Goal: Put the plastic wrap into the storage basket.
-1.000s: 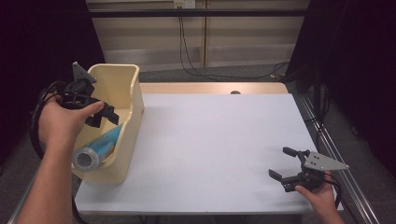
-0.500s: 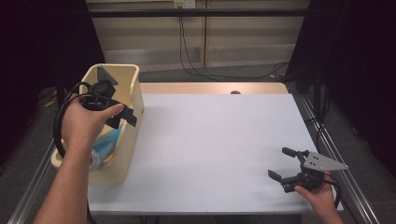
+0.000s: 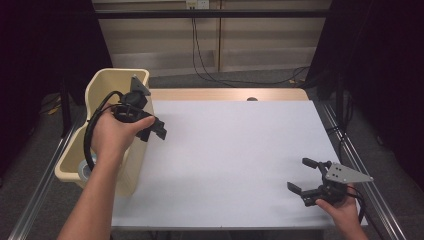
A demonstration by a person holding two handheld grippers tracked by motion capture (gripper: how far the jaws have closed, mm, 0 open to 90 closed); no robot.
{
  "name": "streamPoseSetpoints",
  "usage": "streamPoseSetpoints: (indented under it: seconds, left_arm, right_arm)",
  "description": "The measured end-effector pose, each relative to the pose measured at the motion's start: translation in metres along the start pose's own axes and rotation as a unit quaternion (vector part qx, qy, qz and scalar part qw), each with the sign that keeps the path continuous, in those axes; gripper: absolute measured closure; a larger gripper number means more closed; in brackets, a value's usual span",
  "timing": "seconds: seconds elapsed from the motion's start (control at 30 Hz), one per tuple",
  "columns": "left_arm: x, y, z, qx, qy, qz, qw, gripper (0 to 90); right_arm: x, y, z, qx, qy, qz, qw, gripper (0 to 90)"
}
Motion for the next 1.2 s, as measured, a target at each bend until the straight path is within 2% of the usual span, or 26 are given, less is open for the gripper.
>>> streamPoseSetpoints:
  seconds: [0.23,0.37,0.77,0.87,1.2]
  left_arm:
    - [0.001,0.008,-0.016,0.002,-0.011,-0.013,0.9998,20.0]
    - [0.002,0.011,-0.027,0.011,-0.01,-0.016,0.9998,18.5]
    - [0.008,0.012,-0.053,0.014,-0.017,-0.026,0.9994,13.8]
    - [0.009,0.012,-0.059,0.021,-0.016,-0.027,0.9993,12.8]
    - [0.019,0.012,-0.081,0.025,-0.028,-0.034,0.9987,9.8]
  right_arm:
    - [0.0,0.0,0.0,0.0,0.0,-0.002,1.0,1.2]
    - [0.0,0.0,0.0,-0.002,0.0,0.0,1.0,1.2]
    - [0.0,-0.001,-0.001,-0.003,0.001,-0.001,1.0,1.2]
    - [0.0,-0.001,-0.001,-0.003,0.0,-0.001,1.0,1.2]
    - [0.0,-0.001,-0.001,-0.002,0.0,-0.002,1.0,1.2]
Point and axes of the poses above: each handheld gripper's, and its own axes: z roughly backward along the jaws, x roughly out of its underside, y roughly to its right, the point moved 6 cm from there along -z, roughly forward along the jaws, and after that the axes turned 11 degrees about x, right-handed, at the moved point
